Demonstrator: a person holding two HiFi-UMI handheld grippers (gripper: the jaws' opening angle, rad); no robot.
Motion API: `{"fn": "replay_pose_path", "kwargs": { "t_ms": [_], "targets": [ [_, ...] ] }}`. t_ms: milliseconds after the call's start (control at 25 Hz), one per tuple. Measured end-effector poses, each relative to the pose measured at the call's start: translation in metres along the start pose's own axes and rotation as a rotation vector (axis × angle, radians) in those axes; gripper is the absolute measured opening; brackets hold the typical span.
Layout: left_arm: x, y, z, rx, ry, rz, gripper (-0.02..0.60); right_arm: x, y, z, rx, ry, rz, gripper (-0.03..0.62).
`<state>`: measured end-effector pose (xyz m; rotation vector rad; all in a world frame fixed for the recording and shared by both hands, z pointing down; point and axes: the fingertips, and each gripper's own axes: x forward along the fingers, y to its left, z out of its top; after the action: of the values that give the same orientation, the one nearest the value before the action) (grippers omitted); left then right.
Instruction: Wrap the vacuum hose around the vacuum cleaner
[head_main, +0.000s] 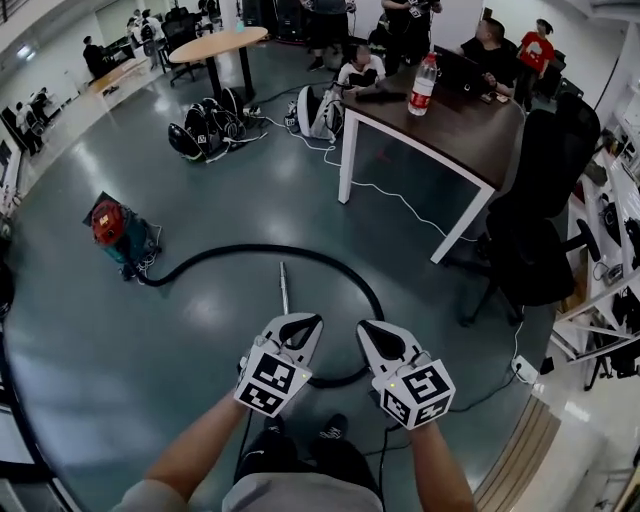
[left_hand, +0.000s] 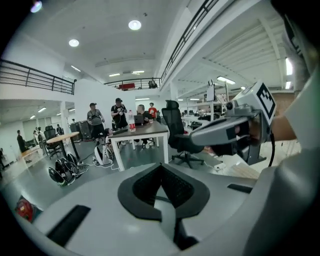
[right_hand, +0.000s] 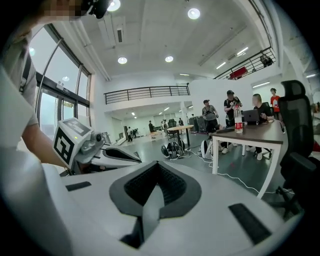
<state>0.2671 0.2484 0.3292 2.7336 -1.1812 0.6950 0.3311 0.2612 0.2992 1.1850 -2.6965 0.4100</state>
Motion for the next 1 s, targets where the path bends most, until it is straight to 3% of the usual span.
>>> {"fn": "replay_pose_path", "kwargs": {
  "t_ms": [120, 400, 600, 760, 920, 1000],
  "targets": [
    [0.026, 0.003, -0.056, 0.004, 0.084, 0.003, 0.006, 0.014, -0.015, -0.049, 0.011, 0.068, -0.005, 0.003],
    [0.091, 0.001, -0.207, 0.035, 0.242, -0.08, 0.008, 0.066, -0.045, -0.191, -0.038, 0.224, -0.026, 0.005],
    [0.123, -0.007, -0.339, -0.014, 0.351, -0.153, 0.008, 0.107, -0.044, -0.321, -0.038, 0.367, 0.007, 0.005],
    [0.154, -0.017, -0.446, -0.03, 0.391, -0.218, 0.008, 0.143, -0.035, -0.445, -0.036, 0.476, 0.077, 0.053],
    [0.189, -0.033, -0.556, 0.02, 0.457, -0.306, 0.012, 0.171, -0.043, -0.559, -0.065, 0.561, 0.118, 0.071],
    [0.205, -0.046, -0.61, 0.053, 0.498, -0.364, 0.052, 0.18, -0.05, -0.607, -0.074, 0.581, 0.13, 0.071]
  ]
}}
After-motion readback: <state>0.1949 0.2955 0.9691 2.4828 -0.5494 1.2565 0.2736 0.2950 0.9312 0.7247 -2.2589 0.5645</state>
